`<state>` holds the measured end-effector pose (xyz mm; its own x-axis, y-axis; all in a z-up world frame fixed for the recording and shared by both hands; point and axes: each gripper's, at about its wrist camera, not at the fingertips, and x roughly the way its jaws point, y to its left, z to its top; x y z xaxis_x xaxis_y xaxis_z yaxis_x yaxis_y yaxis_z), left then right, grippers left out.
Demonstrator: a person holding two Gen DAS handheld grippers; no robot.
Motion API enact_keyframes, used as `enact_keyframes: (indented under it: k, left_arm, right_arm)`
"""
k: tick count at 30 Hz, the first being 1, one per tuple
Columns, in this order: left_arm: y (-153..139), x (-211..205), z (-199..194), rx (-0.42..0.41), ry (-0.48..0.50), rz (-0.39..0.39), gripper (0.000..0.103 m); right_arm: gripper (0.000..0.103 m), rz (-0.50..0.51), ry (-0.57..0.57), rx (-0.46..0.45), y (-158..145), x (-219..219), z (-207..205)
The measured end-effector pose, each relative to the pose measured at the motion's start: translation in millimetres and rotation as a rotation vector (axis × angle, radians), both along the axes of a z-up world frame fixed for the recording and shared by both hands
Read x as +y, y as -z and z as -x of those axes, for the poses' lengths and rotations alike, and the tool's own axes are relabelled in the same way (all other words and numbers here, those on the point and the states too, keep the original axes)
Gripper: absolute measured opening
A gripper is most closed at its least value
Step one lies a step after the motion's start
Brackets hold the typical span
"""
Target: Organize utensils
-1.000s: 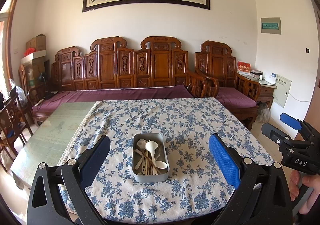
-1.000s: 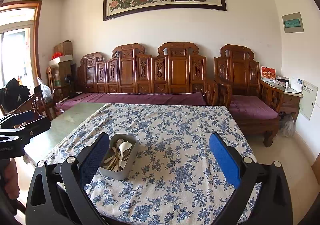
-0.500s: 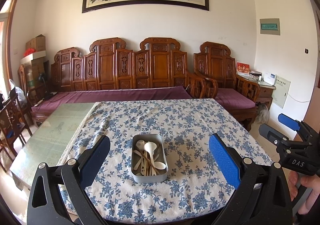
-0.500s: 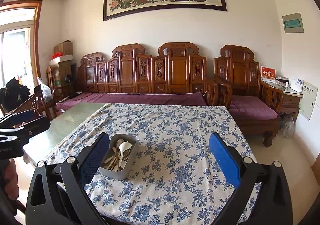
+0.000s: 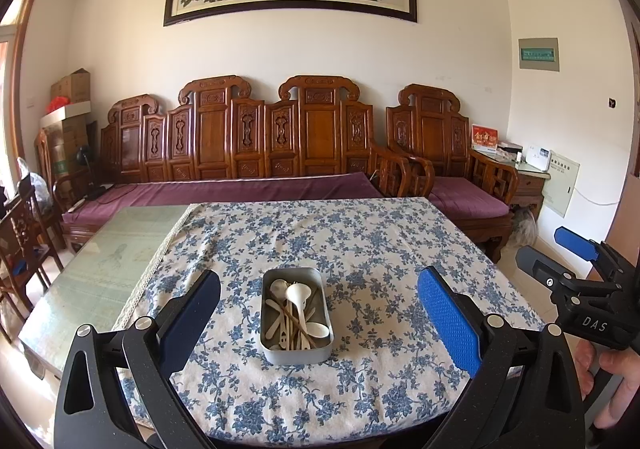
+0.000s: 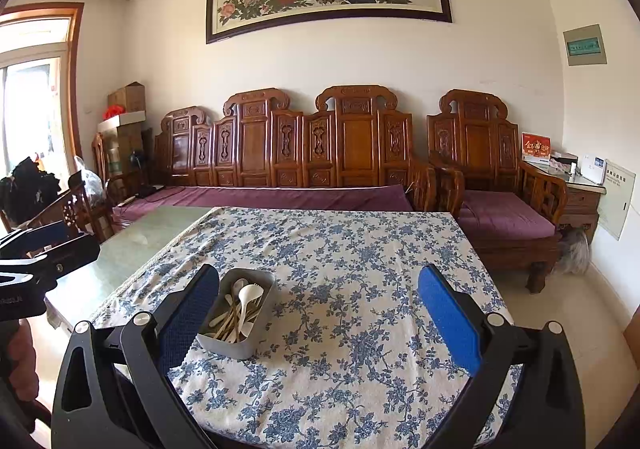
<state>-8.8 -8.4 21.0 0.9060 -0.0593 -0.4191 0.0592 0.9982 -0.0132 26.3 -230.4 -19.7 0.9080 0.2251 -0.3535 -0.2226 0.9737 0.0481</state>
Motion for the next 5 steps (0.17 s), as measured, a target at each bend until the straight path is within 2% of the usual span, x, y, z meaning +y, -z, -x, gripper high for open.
enact_keyframes:
  k: [5]
  left_arm:
    - [-0.2, -2.5, 2.8, -0.004, 0.002, -0.002, 0.095]
  right_arm:
    - [0.1, 0.001, 0.003, 0.001, -0.8, -0.3, -0.2]
